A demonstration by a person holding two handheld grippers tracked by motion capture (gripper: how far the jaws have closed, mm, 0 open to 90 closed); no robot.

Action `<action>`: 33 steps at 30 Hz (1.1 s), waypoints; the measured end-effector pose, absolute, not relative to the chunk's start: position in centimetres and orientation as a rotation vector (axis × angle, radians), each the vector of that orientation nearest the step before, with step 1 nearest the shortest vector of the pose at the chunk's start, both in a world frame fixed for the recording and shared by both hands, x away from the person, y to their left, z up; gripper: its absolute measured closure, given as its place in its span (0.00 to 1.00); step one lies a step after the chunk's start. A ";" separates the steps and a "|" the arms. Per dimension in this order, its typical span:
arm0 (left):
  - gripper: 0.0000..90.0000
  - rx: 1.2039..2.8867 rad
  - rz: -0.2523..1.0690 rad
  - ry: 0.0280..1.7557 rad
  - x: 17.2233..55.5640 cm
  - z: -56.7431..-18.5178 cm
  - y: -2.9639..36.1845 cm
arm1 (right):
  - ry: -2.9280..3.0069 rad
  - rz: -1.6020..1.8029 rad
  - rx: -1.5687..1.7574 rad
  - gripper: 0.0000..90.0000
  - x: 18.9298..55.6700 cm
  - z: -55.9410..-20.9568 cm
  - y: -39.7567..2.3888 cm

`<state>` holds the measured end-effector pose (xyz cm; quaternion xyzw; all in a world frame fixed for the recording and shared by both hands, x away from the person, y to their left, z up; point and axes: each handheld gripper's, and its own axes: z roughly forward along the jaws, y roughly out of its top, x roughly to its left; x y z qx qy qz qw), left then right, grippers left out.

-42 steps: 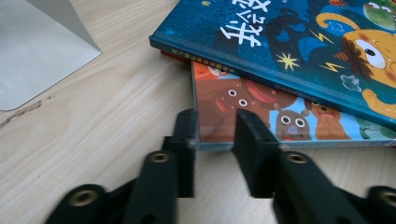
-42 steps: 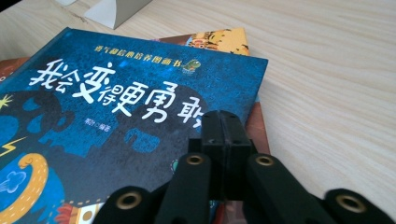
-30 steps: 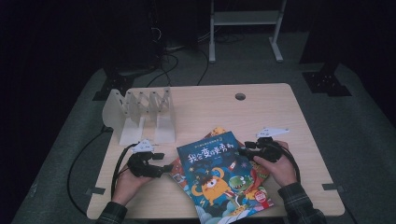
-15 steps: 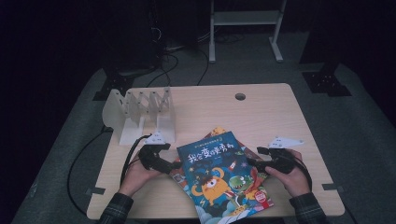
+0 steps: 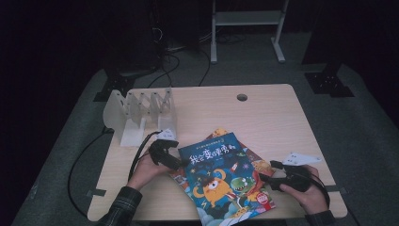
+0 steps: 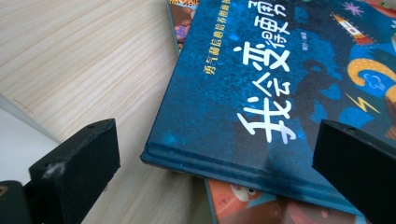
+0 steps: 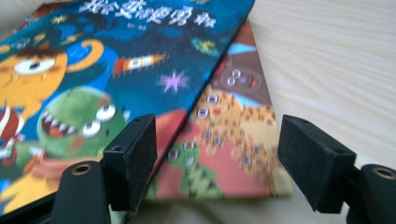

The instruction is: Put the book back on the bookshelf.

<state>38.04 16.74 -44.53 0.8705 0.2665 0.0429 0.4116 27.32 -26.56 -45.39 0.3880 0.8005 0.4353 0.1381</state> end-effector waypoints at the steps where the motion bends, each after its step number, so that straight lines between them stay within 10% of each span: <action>1: 0.00 2.190 0.108 0.671 38.0 -44.5 16.7 | 2.315 1.259 1.122 0.31 27.3 -45.4 -26.6; 33: 0.00 2.248 0.060 0.641 38.1 -45.1 15.5 | 2.324 1.275 1.101 0.29 19.9 -45.9 -29.4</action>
